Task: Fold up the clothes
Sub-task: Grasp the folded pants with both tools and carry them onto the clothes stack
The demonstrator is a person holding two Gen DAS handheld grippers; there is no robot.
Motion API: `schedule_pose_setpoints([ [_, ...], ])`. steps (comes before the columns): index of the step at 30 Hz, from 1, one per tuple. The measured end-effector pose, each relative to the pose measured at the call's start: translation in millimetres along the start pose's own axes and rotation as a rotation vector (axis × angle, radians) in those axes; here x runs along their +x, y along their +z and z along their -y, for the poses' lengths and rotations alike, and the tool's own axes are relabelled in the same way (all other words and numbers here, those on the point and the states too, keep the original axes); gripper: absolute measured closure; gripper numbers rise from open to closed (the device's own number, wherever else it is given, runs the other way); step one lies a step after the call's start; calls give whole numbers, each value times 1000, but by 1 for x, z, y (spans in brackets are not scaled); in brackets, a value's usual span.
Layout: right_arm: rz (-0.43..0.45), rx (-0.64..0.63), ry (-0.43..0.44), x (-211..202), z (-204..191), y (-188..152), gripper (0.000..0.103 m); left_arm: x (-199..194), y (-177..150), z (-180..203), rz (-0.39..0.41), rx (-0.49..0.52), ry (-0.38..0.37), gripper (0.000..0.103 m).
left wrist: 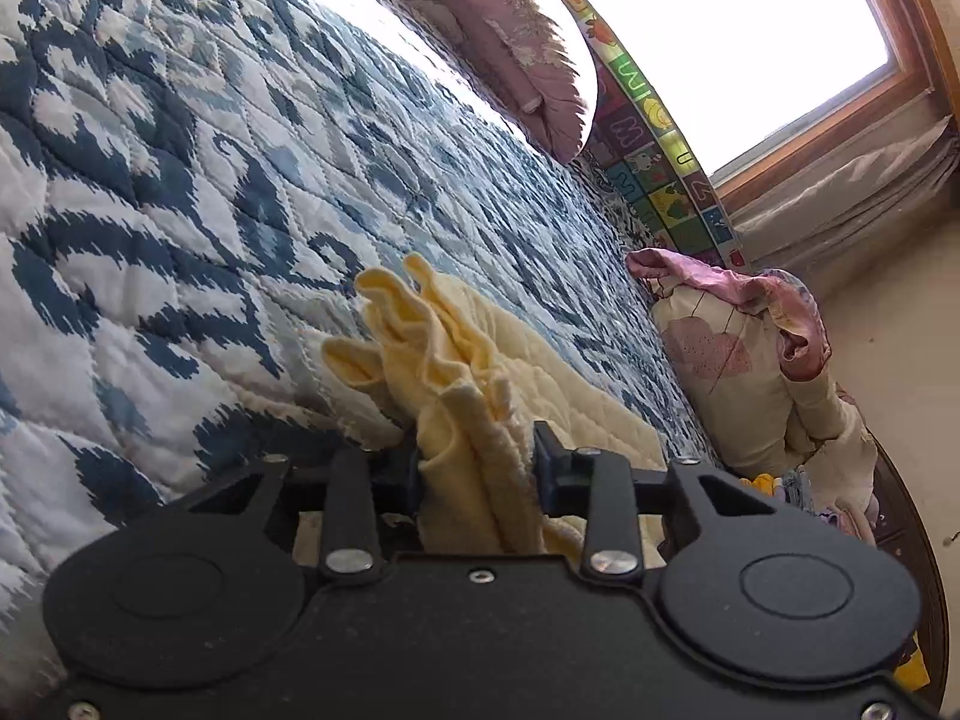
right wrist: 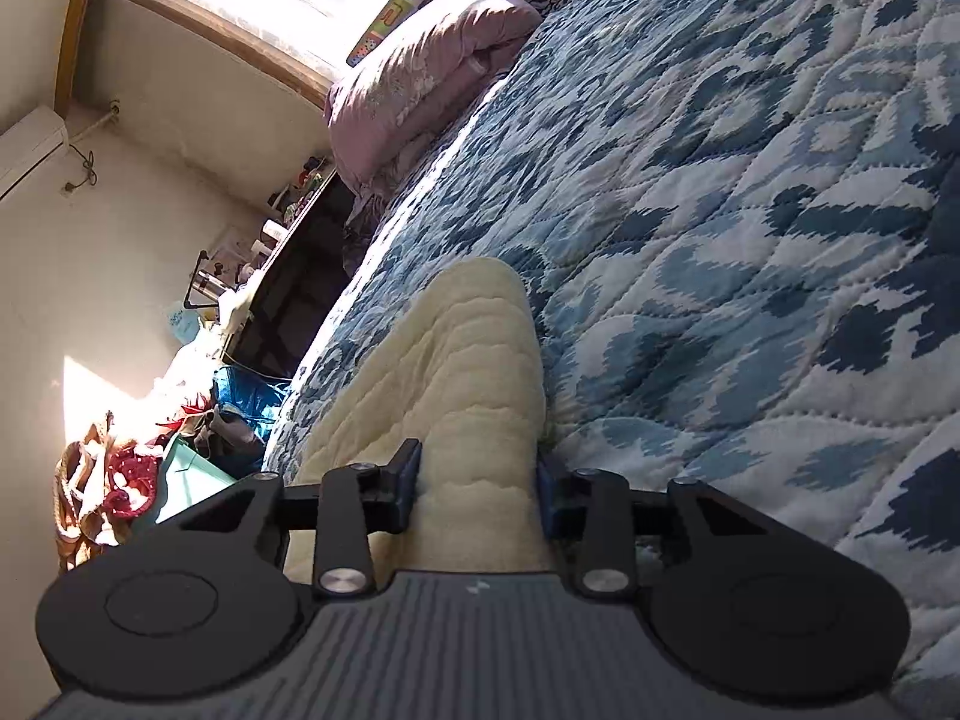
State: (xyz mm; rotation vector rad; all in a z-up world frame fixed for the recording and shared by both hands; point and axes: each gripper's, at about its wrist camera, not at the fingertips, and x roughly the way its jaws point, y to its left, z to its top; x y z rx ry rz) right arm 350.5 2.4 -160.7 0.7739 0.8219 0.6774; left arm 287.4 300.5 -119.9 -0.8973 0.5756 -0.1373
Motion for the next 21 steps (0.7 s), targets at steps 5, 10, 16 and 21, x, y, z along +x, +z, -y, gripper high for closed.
schedule_pose_setpoints([
  [5,87,-17,53,-47,-8,15,69,6,-8,48,-5,42,-102,72],
  [10,199,-21,88,-127,10,41,69,30,-38,110,-76,125,-190,72],
  [16,310,19,65,-222,67,62,69,60,-90,178,-156,201,-288,72],
  [21,395,36,30,-287,120,71,69,90,-135,224,-221,253,-337,72],
])
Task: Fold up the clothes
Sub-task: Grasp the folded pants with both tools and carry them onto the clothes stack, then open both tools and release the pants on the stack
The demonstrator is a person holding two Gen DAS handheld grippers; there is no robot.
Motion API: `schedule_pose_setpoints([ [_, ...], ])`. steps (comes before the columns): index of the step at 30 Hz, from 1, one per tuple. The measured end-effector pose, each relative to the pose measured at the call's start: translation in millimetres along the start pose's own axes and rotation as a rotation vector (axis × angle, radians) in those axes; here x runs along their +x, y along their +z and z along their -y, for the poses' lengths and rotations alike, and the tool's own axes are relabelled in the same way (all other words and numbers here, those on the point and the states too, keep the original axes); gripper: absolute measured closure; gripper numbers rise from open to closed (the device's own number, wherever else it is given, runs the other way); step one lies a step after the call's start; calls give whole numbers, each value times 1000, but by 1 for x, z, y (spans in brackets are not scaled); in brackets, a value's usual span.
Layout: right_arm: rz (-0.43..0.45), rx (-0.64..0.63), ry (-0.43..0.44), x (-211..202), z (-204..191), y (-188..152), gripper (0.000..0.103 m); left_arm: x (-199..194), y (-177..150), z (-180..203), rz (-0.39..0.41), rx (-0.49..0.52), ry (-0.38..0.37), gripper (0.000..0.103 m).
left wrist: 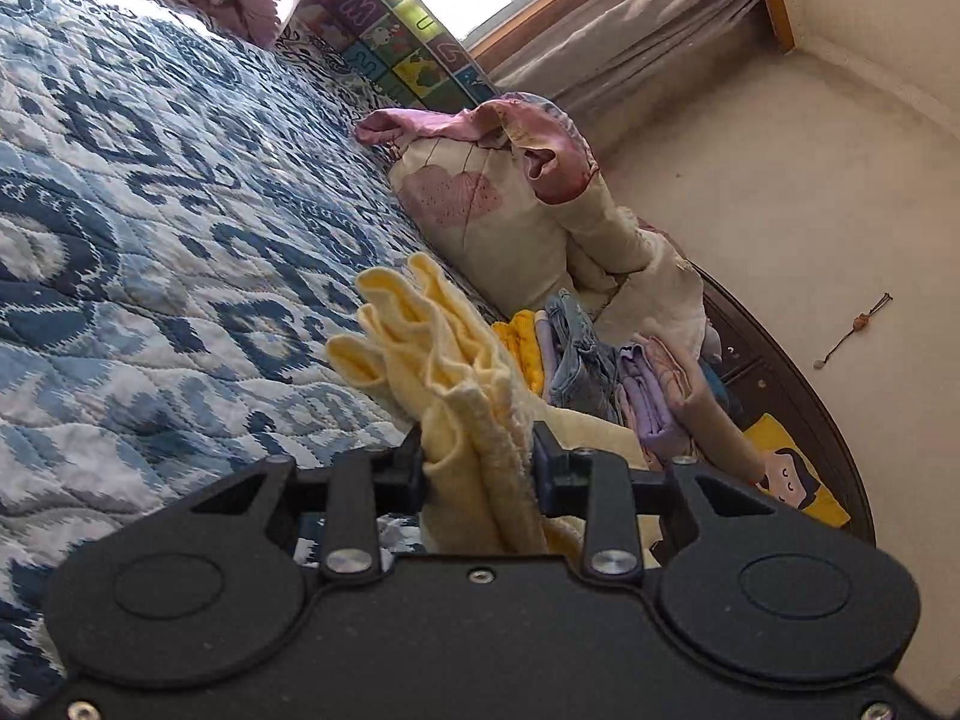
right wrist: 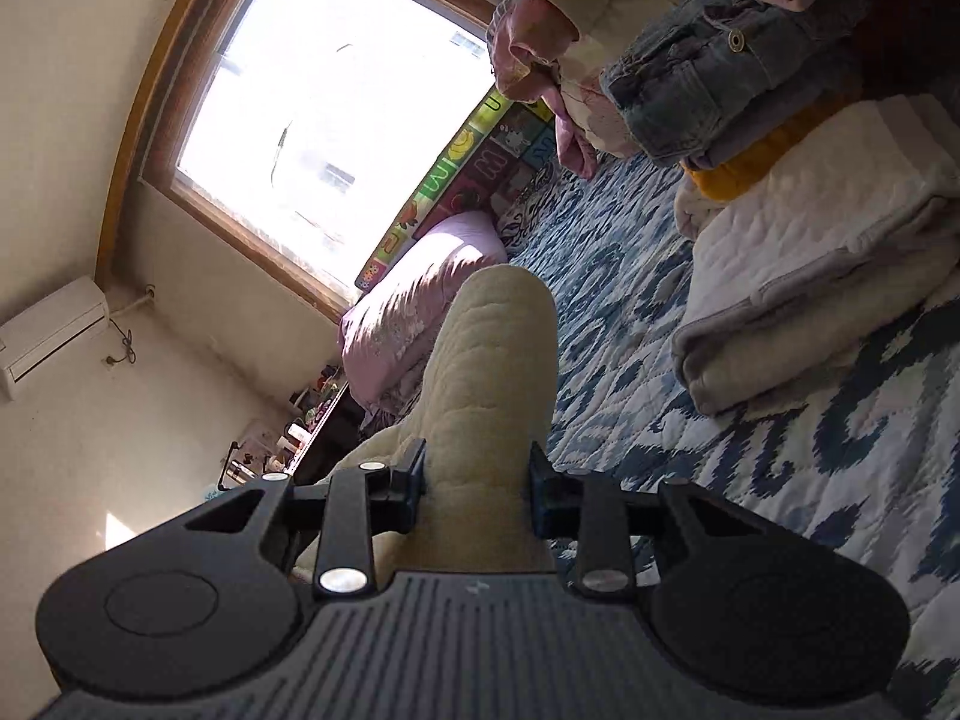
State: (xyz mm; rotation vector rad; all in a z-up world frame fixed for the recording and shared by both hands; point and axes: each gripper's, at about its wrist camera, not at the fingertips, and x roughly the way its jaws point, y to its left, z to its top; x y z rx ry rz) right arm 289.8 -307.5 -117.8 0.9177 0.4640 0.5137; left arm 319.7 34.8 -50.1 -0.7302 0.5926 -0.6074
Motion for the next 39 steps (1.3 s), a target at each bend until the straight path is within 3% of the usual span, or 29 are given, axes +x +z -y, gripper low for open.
schedule_pose_setpoints([
  [7,93,35,-65,-57,56,43,69,68,-25,39,-108,39,-54,72],
  [17,265,103,-110,-96,119,98,69,179,-23,79,-142,86,-177,72],
  [18,281,126,-120,-94,127,103,69,195,-24,76,-150,82,-163,72],
  [20,304,208,-162,-80,156,114,69,237,-30,56,-206,31,-37,72],
  [22,272,278,-256,-56,186,122,69,268,-39,32,-290,-40,80,70],
  [23,252,313,-311,-44,199,125,69,269,-42,26,-281,-43,70,67],
  [25,242,353,-329,-34,213,126,68,263,-43,22,-262,-42,48,66],
  [29,232,275,-333,-32,208,128,63,249,-42,23,-241,-42,27,55],
  [31,226,241,-347,-35,204,129,55,234,-44,32,-232,-6,39,46],
  [34,231,182,-379,-51,183,124,53,211,-48,46,-237,62,75,38],
  [36,228,149,-393,-62,172,121,45,191,-53,53,-244,114,115,32],
  [39,135,118,-399,-71,152,110,30,154,-65,62,-257,199,165,24],
])
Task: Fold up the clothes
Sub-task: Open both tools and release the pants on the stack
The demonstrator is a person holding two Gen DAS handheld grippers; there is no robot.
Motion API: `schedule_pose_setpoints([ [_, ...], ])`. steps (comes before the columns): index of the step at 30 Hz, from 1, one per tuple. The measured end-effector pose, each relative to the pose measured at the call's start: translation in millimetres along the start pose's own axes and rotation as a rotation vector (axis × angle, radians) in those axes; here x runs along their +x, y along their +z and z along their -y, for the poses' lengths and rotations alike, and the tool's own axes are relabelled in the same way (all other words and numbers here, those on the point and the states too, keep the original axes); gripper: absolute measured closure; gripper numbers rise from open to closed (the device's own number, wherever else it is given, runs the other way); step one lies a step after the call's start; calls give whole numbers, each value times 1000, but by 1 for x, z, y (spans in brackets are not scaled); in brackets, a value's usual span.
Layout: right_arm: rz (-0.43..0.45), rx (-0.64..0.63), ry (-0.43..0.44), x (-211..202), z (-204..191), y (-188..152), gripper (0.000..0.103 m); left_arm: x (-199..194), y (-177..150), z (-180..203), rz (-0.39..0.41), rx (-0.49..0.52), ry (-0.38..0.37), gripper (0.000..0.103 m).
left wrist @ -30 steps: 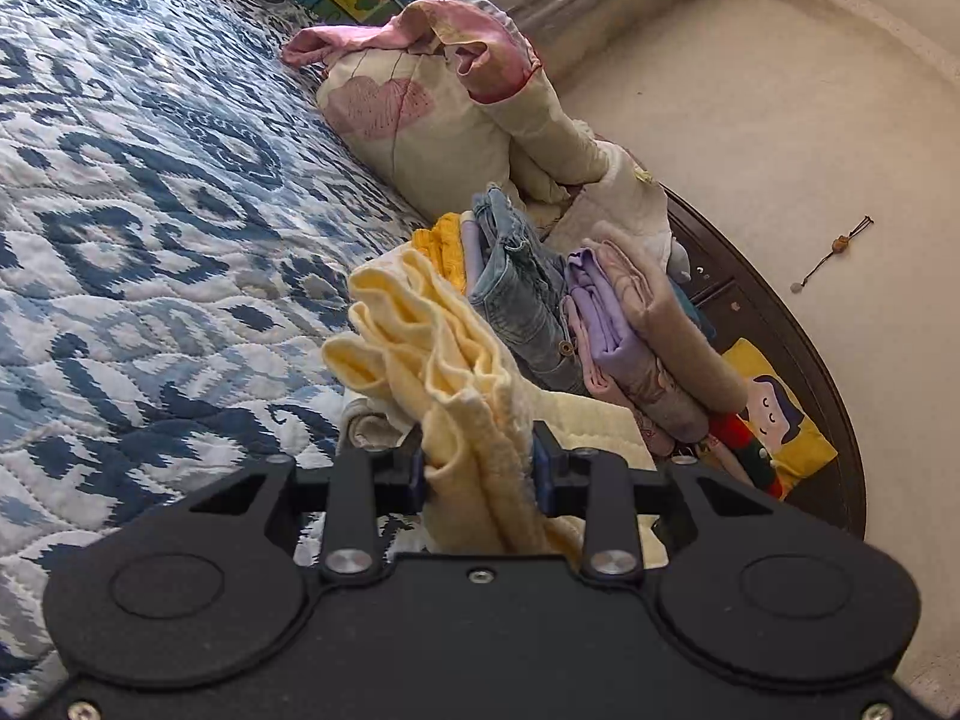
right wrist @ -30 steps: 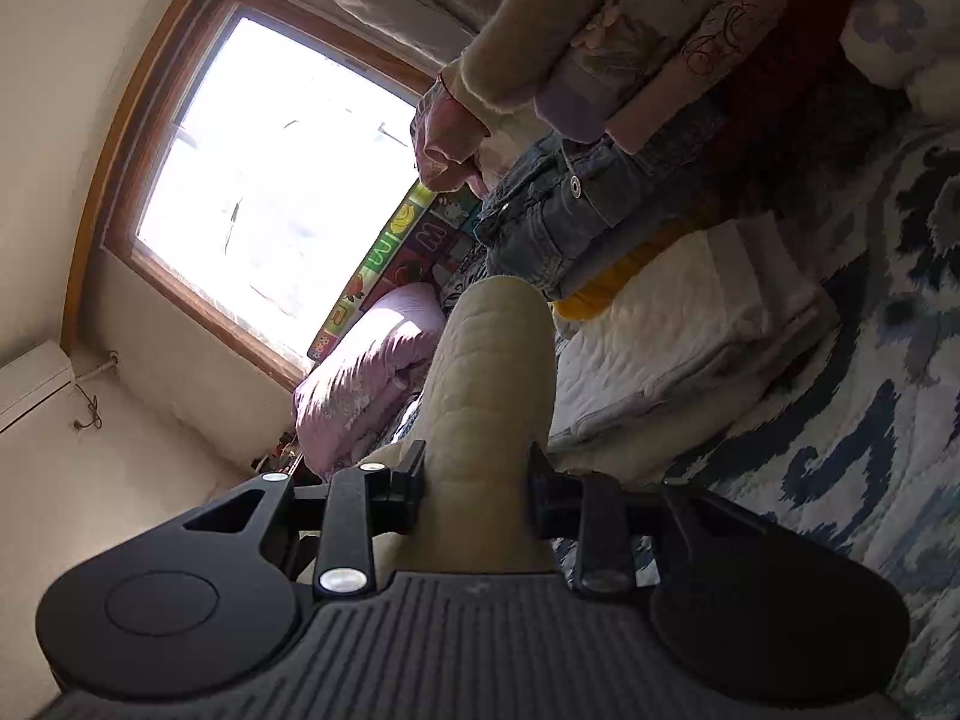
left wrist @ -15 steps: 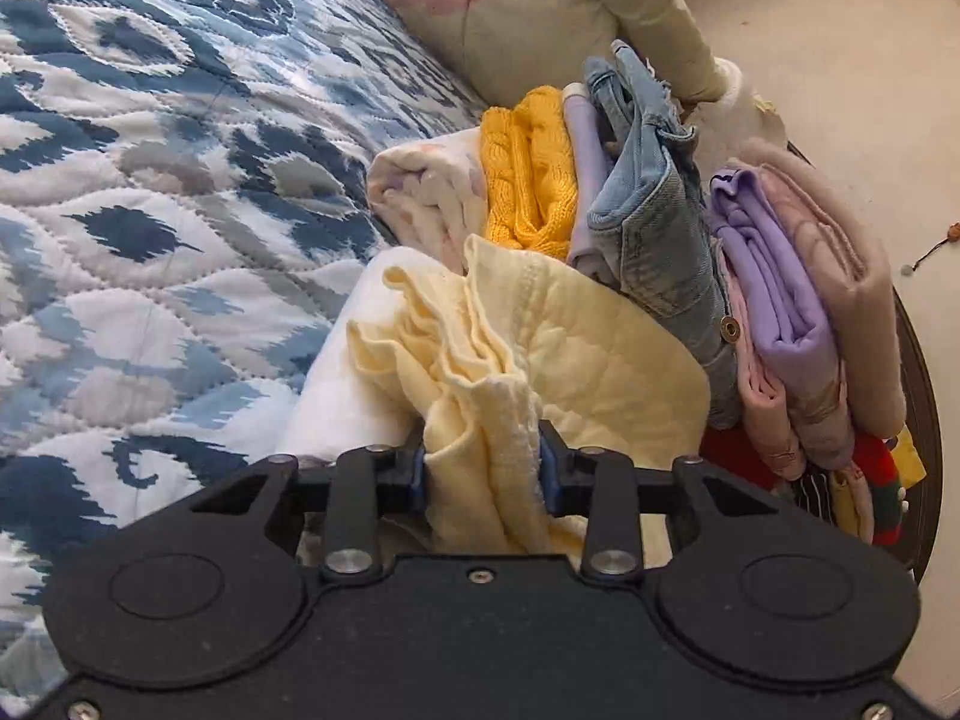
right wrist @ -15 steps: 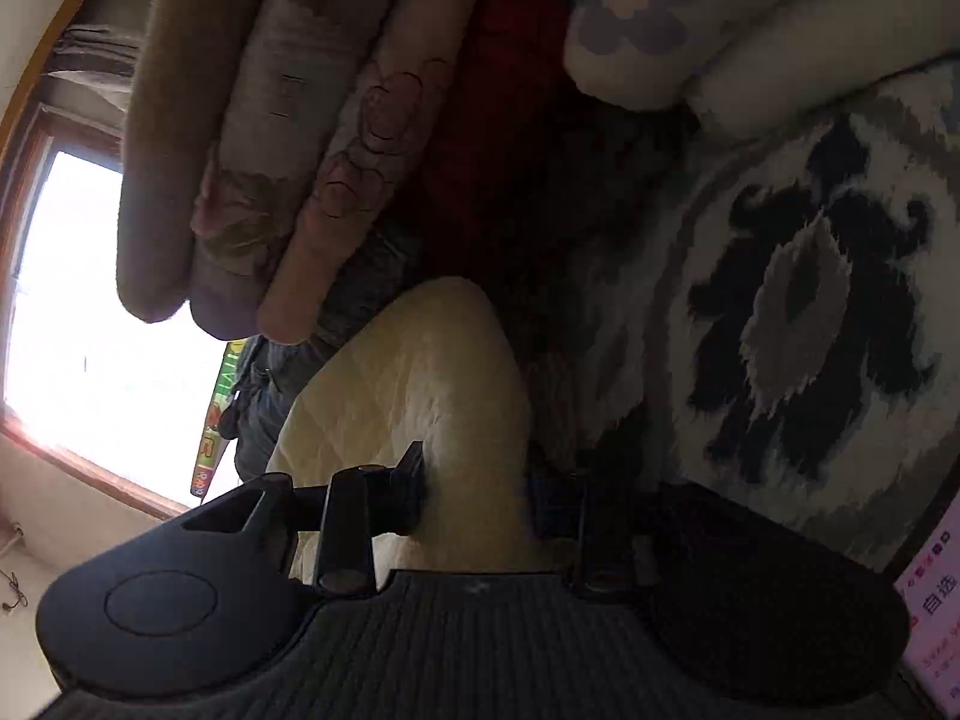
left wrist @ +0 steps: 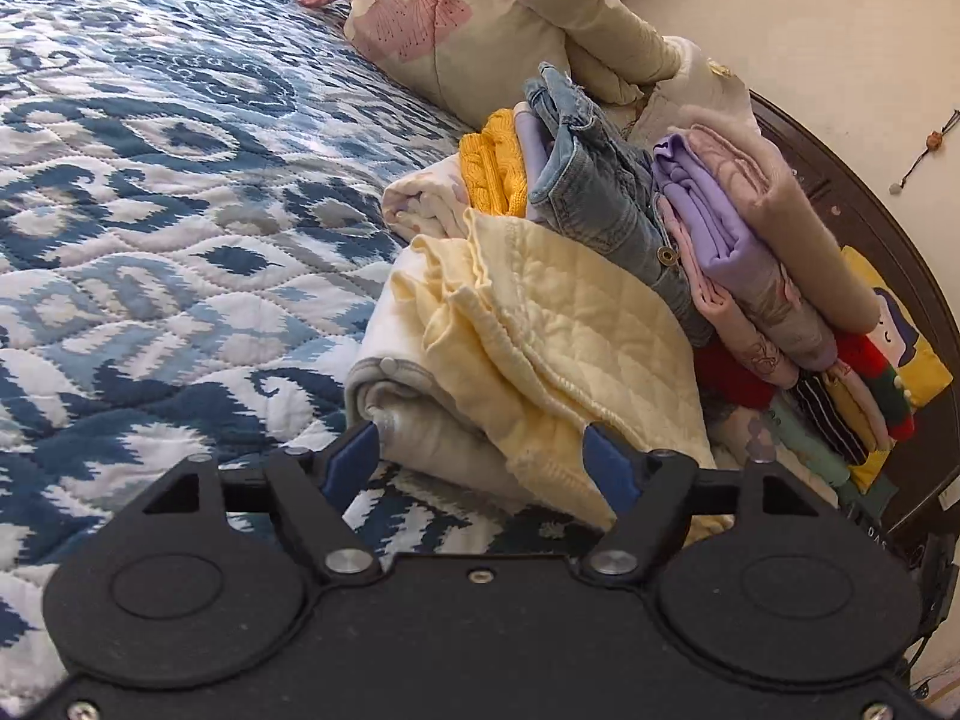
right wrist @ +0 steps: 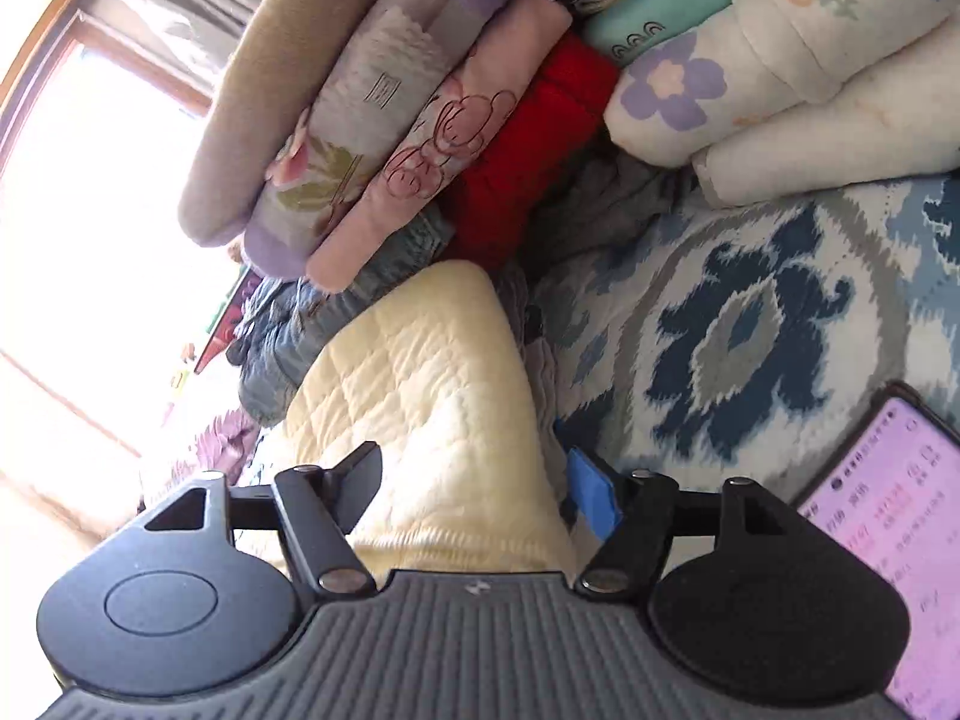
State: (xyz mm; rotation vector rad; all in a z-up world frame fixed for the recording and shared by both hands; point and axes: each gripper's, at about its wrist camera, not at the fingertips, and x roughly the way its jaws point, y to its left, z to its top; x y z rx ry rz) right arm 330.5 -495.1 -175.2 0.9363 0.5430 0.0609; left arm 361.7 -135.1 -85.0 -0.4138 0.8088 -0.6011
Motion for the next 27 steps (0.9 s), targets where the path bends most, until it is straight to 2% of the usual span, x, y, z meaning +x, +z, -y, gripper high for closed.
schedule_pose_setpoints([
  [3,-86,-85,-18,-15,-22,-14,20,-36,-21,7,-12,68,62,14],
  [5,-134,-148,-31,-29,-41,-25,5,-61,-37,10,-14,109,115,10],
  [7,-175,-211,-38,-44,-61,-40,1,-87,-52,12,-1,127,173,7],
  [10,-220,-311,-35,-69,-92,-67,1,-128,-72,13,32,119,260,0],
  [15,-271,-466,-45,-100,-133,-119,0,-195,-100,21,106,107,378,0],
  [18,-292,-531,-48,-120,-151,-150,0,-226,-119,27,132,125,390,0],
  [24,-323,-608,-64,-148,-172,-192,0,-270,-154,35,217,94,474,0],
  [27,-327,-665,-80,-160,-181,-209,0,-280,-167,41,206,93,507,0],
])
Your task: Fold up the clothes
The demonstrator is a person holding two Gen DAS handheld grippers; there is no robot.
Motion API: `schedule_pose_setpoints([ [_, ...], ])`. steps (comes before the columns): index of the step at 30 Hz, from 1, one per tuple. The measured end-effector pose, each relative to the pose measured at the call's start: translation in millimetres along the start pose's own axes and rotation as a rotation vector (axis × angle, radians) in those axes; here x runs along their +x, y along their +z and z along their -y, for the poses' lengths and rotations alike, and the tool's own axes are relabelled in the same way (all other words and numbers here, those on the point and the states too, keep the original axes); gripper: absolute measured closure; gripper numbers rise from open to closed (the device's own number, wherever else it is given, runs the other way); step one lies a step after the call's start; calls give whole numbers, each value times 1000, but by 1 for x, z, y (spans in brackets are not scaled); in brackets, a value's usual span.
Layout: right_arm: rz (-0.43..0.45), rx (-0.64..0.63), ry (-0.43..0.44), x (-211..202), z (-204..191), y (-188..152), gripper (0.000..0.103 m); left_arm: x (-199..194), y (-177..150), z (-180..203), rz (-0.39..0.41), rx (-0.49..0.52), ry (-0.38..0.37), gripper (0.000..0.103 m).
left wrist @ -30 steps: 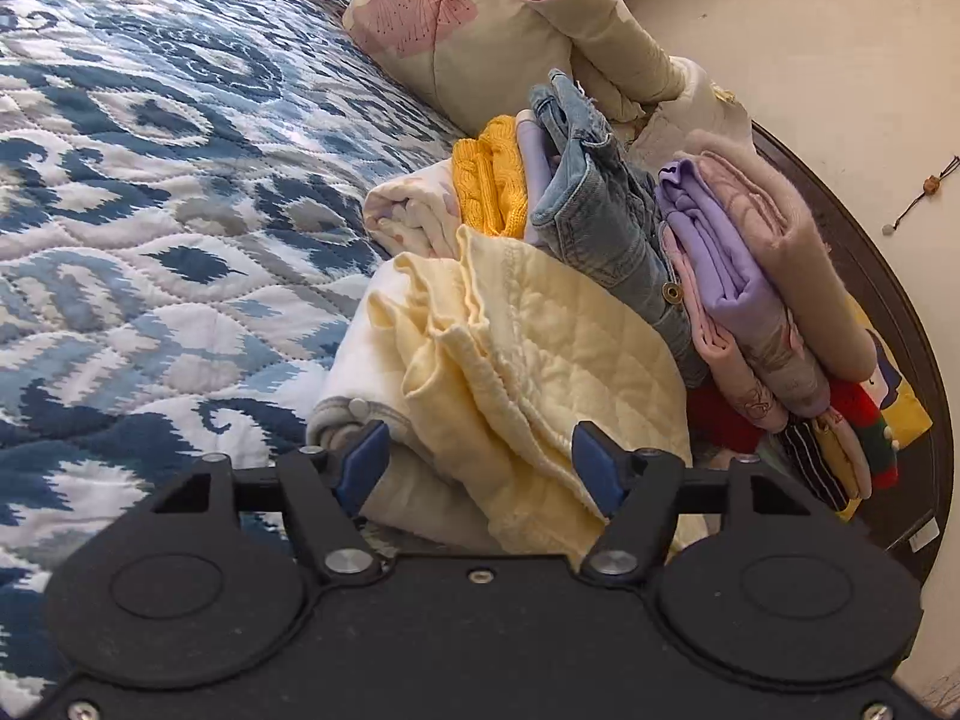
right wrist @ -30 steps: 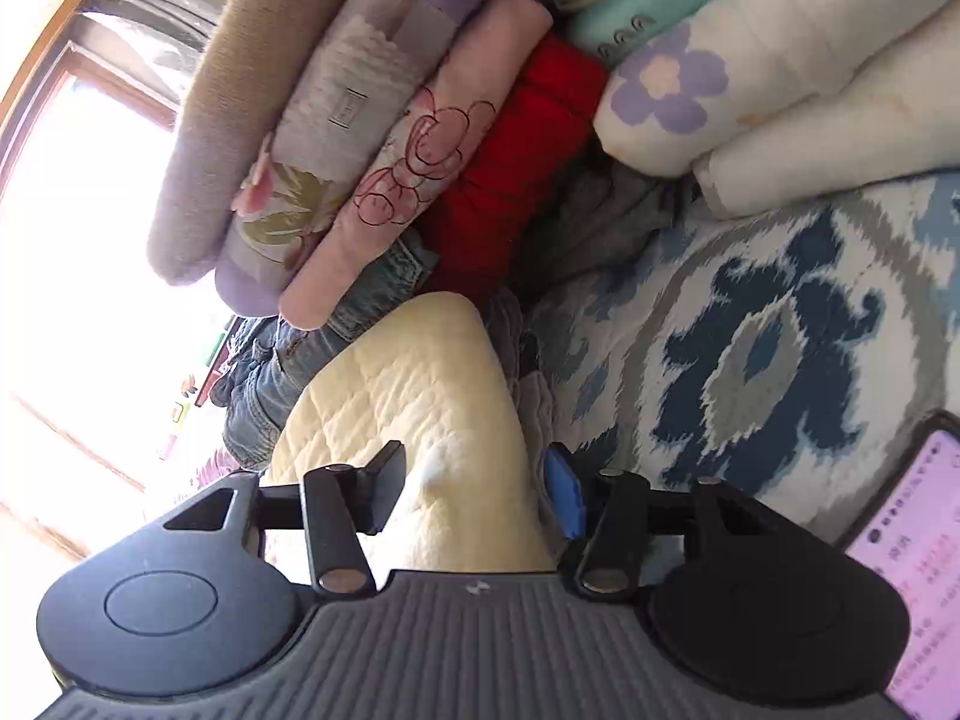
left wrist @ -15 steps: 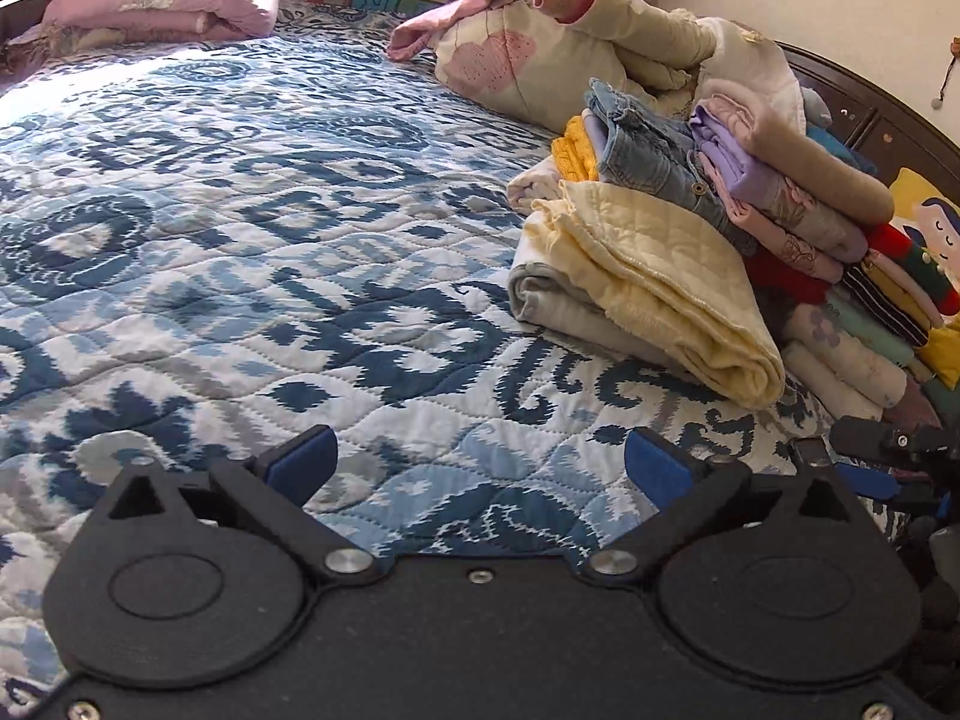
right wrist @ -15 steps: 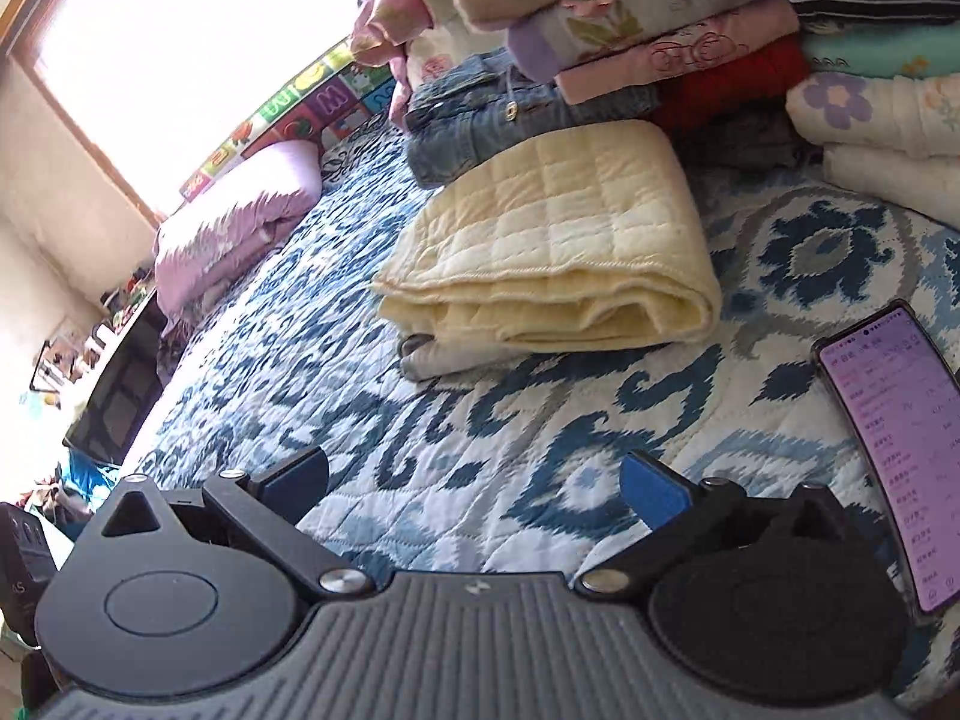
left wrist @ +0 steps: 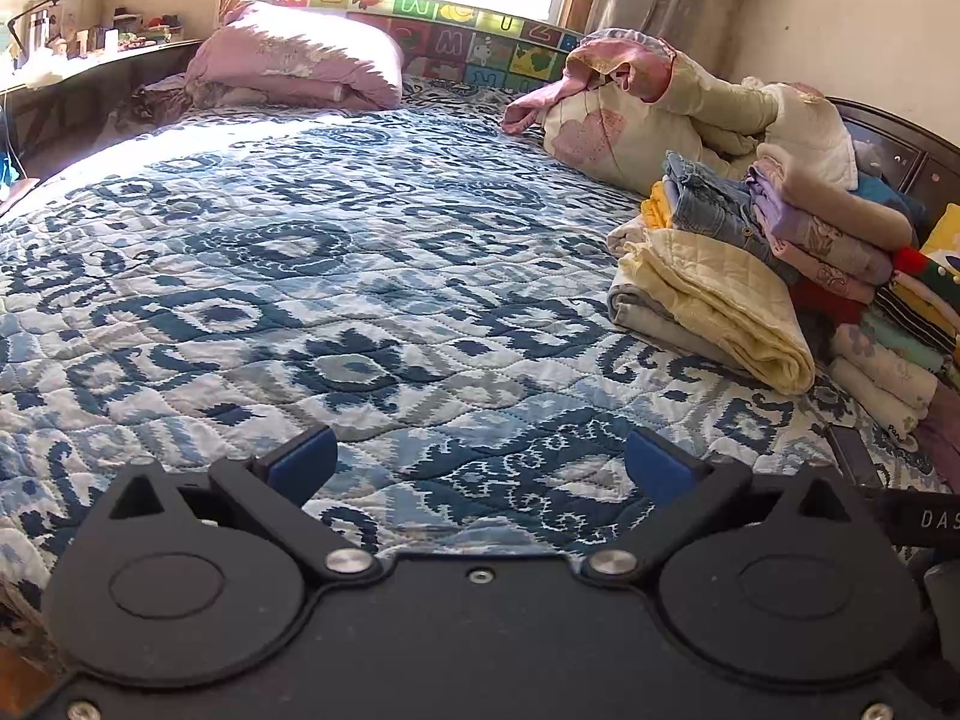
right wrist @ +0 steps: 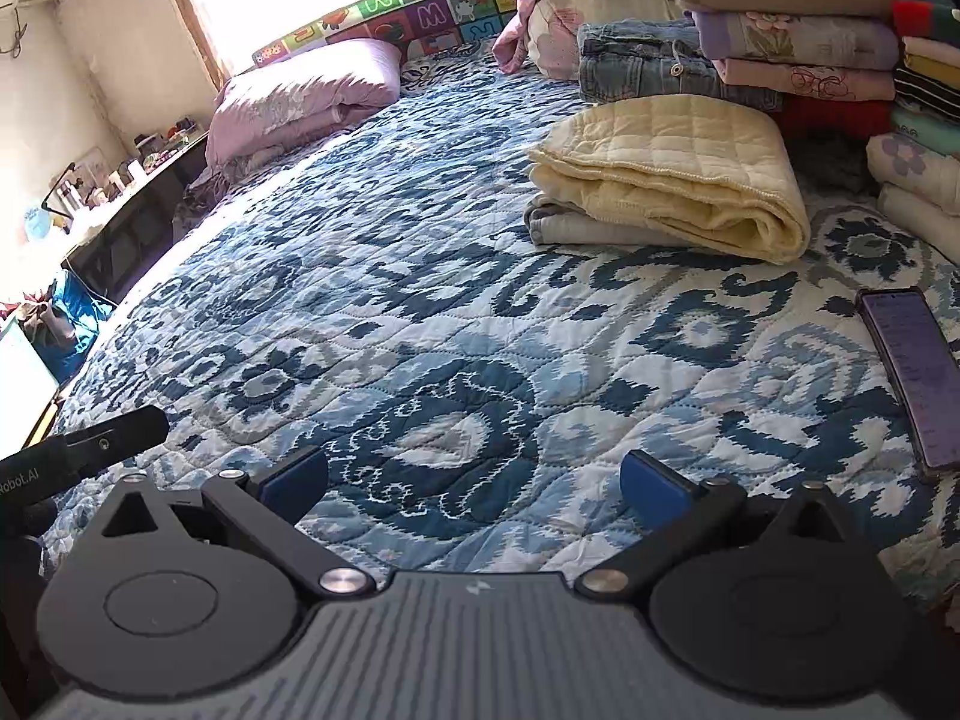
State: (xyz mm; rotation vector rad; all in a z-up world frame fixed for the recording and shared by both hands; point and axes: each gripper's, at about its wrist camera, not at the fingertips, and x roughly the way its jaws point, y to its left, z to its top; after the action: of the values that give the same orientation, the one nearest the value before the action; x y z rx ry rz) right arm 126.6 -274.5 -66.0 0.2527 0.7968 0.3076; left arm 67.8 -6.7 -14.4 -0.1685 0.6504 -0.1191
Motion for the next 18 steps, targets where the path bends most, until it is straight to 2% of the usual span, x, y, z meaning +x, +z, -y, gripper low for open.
schedule_pose_setpoints([
  [5,10,-58,-5,-22,-22,-14,0,-26,-10,-1,-8,25,33,0],
  [13,27,-111,-30,-49,-42,-24,0,-60,-17,-5,18,45,141,0],
  [18,36,-138,-40,-61,-53,-28,0,-77,-17,-2,34,66,144,0],
])
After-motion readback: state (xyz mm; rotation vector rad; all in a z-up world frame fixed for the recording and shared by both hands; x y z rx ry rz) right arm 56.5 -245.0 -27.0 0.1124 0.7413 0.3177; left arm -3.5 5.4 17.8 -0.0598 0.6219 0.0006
